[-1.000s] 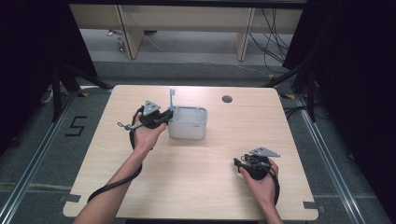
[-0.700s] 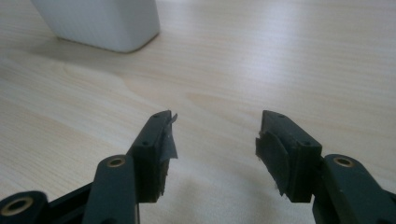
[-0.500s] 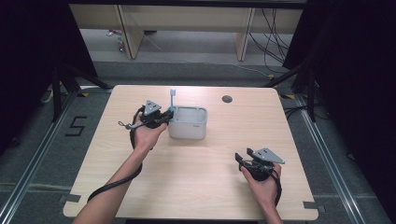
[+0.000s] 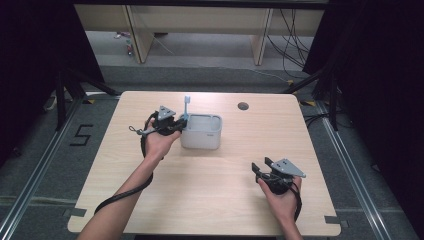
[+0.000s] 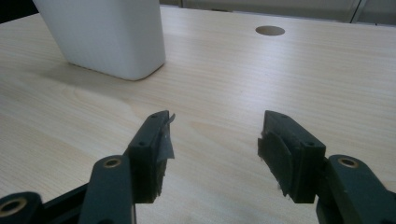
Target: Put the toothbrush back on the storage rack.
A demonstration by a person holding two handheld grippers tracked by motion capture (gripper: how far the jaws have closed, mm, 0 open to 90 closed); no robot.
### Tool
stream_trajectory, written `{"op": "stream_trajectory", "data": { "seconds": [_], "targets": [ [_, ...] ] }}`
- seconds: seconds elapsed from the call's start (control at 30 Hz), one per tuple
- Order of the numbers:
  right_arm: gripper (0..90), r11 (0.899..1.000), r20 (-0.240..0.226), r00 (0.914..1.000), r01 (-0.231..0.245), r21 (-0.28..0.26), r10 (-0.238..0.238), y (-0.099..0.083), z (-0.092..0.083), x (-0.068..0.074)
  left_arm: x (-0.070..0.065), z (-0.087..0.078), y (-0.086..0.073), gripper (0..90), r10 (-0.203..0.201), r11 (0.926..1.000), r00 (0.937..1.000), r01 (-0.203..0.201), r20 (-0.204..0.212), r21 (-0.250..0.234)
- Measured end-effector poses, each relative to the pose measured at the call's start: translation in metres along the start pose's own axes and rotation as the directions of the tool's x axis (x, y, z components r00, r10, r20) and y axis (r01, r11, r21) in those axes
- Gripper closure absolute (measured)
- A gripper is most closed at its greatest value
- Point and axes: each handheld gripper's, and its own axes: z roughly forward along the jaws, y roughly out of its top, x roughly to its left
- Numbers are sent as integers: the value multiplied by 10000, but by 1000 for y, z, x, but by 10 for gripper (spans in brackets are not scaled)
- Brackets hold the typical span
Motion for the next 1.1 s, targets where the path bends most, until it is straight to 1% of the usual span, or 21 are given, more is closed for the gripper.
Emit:
{"op": "stream_trajectory", "data": {
  "seconds": [0.03, 0.07, 0.2, 0.23, 0.27, 0.3, 0.37, 0.4, 0.43, 0.53, 0.57, 0.63, 0.7, 0.73, 0.8, 0.83, 0.9, 0.93, 0.97, 1.03, 1.1],
  "targets": [
    [432, 9999, 33, 9999, -155, 58, 155, 0, -1, 1, 0, 0, 1, 823, 18, 10000, 10000, -18, -16, 52],
    [432, 9998, 103, 9998, 192, -102, -191, 0, 0, -1, -1, 0, 1, 821, 37, 9999, 10000, -37, -45, 110],
    [431, 9998, -29, 9999, 97, -150, -97, 0, 0, 0, -1, -1, 2, 810, 114, 9998, 9999, -113, -78, 138],
    [430, 9995, 75, 9996, 265, -165, -264, 0, 0, -1, -1, -1, 2, 802, 110, 9999, 9999, -110, -72, 122],
    [429, 9996, 123, 9996, 259, -143, -258, 0, -1, -1, 0, -2, 2, 781, 141, 9998, 9999, -141, -61, 122],
    [429, 9999, 57, 9999, -140, -18, 140, 0, -1, 2, -1, -3, 3, 770, 98, 9999, 9999, -97, -72, 68],
    [428, 9999, 69, 9999, -141, 1, 141, 0, -1, 2, -1, -5, 3, 758, 111, 9999, 9999, -111, -101, -20],
    [428, 9999, -72, 9999, -92, -98, 91, 0, 0, 2, -1, -7, 3, 743, 116, 9999, 9999, -117, -98, -52],
    [428, 9999, -51, 9999, -136, -86, 136, 0, 0, 2, 0, -10, 3, 711, 87, 9999, 9998, -89, -169, -146],
    [427, 9999, -39, 9999, -123, -95, 123, 0, 0, 2, 0, -14, 3, 682, 62, 9996, 9997, -68, -244, -261],
    [427, 9998, 3, 10000, -77, -157, 77, -1, 0, 2, 1, -16, 3, 667, 58, 9995, 9997, -66, -256, -309],
    [427, 9995, 75, 9996, 265, -150, -264, 0, 0, 0, 2, -21, 3, 635, 49, 9992, 9997, -59, -258, -389],
    [425, 9997, 105, 9997, 237, -91, -236, 0, -1, 0, 2, -27, 2, 606, 11, 9987, 9997, -24, -264, -510],
    [425, 10000, 70, 9999, -80, 23, 80, 0, -2, 2, 3, -30, 2, 588, -37, 9984, 9997, 23, -252, -572],
    [424, 9999, 103, 9999, -31, -97, 32, 0, -1, 1, 3, -37, 1, 553, -141, 9968, 9998, 127, -171, -787],
    [424, 9999, 47, 9999, 107, -132, -106, -1, 0, 0, 4, -44, 0, 507, -181, 9941, 9998, 174, -55, -1071],
    [423, 9999, 45, 10000, 27, -104, -26, 0, -1, 1, 4, -49, -2, 480, -143, 9927, 9999, 142, 0, -1199],
    [423, 9999, 52, 10000, 52, -109, -52, 0, -1, 1, 5, -56, -5, 469, -106, 9891, 9999, 110, 37, -1465],
    [423, 9999, 41, 10000, 63, -82, -63, 0, -1, 1, 5, -56, -5, 460, -106, 9891, 9999, 110, 37, -1465],
    [423, 9998, 30, 10000, 73, -173, -72, 0, 0, 1, 6, -67, -14, 444, -138, 9863, 9999, 134, -11, -1644],
    [423, 9998, -102, 9999, 23, -191, -25, -1, 1, 1, 7, -70, -17, 421, -170, 9857, 9998, 158, -57, -1678]
  ]
}}
